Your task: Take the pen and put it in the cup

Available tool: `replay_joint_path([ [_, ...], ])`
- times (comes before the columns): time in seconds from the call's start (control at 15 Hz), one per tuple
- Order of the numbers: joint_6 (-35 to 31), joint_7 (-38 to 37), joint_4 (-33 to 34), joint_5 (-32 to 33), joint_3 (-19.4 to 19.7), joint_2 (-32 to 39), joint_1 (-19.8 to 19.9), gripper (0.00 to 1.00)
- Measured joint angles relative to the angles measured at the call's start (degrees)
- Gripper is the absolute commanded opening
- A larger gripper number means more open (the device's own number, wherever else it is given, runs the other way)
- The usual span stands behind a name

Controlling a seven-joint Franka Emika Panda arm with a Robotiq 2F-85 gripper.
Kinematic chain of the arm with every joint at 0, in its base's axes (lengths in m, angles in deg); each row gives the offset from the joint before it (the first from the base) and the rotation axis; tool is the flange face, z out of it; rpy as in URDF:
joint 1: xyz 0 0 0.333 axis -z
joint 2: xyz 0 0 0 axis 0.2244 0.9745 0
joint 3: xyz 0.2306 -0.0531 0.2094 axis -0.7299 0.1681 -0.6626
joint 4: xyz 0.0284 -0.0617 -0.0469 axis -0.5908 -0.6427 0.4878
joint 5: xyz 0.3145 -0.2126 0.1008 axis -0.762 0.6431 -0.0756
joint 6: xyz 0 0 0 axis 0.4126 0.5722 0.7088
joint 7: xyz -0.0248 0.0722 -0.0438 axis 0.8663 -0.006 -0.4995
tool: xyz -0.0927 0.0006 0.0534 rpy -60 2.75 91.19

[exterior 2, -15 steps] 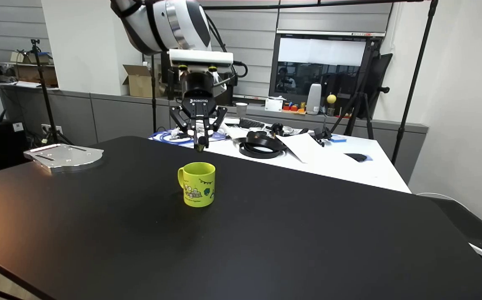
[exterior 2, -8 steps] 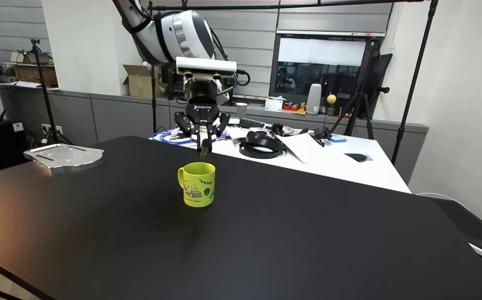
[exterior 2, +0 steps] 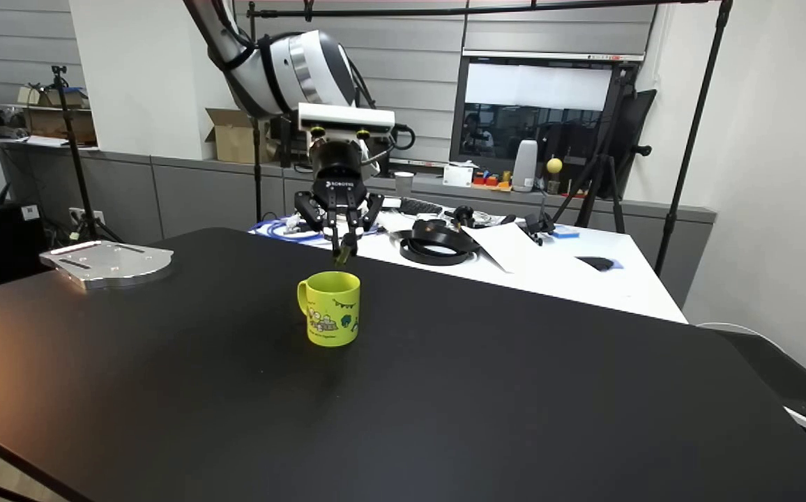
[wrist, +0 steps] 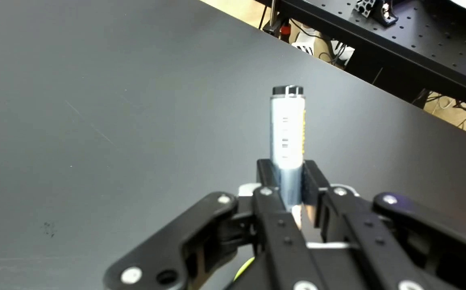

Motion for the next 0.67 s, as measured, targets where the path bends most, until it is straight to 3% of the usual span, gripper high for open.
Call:
replay_joint_path([
  [0.07,0.0,0.2,0.3,0.2,-0.1,0.2,-0.2,0.05],
  [0.13,0.0,0.4,0.5,0.2,-0.1,0.3,-0.4,0.21],
  [0.33,0.0,0.8,1.1,0.3,-0.4,0.6,-0.6,0.21],
  [0.4,0.0,0.8,1.1,0.3,-0.4,0.6,-0.6,0.05],
  [0.67,0.1,0.9,1.0,0.2,-0.5,1.0,-0.6,0.05],
])
